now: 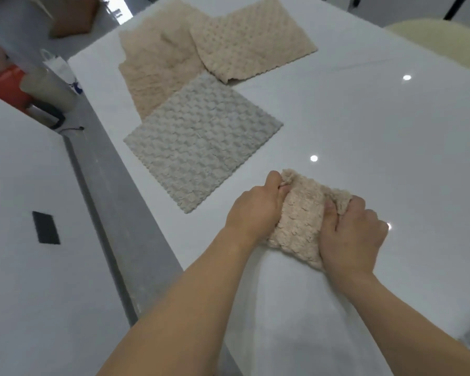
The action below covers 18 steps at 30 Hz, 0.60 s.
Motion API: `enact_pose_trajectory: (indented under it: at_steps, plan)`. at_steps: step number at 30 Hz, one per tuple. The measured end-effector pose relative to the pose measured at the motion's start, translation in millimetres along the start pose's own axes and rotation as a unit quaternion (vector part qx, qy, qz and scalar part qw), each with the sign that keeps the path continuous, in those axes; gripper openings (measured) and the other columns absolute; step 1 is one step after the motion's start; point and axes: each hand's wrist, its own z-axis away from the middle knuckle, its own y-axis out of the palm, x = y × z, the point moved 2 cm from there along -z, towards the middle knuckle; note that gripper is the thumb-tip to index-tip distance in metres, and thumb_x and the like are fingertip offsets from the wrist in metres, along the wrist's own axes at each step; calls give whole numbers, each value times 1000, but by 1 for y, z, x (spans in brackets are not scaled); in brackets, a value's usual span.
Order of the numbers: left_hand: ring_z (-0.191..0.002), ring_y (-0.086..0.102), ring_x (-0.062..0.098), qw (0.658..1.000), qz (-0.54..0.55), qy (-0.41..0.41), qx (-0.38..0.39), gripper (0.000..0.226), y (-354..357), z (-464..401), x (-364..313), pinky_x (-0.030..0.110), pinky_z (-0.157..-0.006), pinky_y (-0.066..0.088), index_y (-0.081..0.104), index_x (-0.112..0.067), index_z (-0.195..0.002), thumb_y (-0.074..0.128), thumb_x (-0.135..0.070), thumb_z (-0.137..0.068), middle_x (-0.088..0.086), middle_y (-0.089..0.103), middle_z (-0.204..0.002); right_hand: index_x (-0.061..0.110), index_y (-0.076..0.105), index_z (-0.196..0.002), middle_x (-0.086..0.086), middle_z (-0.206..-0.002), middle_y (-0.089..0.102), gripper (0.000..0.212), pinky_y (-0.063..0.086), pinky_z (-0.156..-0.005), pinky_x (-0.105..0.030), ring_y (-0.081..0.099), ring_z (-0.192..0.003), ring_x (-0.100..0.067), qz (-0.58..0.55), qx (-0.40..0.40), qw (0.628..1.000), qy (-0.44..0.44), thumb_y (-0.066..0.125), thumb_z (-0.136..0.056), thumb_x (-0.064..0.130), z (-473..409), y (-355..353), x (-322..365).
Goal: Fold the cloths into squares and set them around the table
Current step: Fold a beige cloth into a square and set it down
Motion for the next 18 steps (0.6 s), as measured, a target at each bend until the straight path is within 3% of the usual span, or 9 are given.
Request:
enact_pose_trajectory:
  at_steps: [4,7,14,18]
  plan:
    - [-36,34,19,980,-142,110,-91,27,-2,-1,2,24,-41,20,44,-13,-91,38,-37,-102,-4,46,-51,4,53,-104,-9,-77,49,44,29,-85,-43,41,-75,-27,-4,20,1000,-9,32,-96,42,8,1,-4]
    - [-37,36,15,974,-128,119,-142,28,6,1,20,22,-41,17,53,-14,-87,39,-36,-97,-4,46,-50,5,54,-96,-1,-72,39,36,26,-81,-39,34,-71,-22,17,10,1000,1,36,-94,36,11,4,3]
    - [-59,34,13,982,-85,110,-125,23,5,-12,18,27,-50,25,50,-17,-77,43,-30,-95,-8,42,-65,11,56,-90,1,-68,42,35,25,-77,-34,36,-68,-20,32,6,999,23,35,-93,39,7,4,1]
    - [-68,37,15,985,-99,103,-94,20,9,-15,20,32,-66,31,48,-19,-83,39,-30,-97,-6,45,-75,10,60,-93,0,-67,47,37,28,-76,-34,40,-67,-20,28,9,999,25,36,-94,39,7,5,-1]
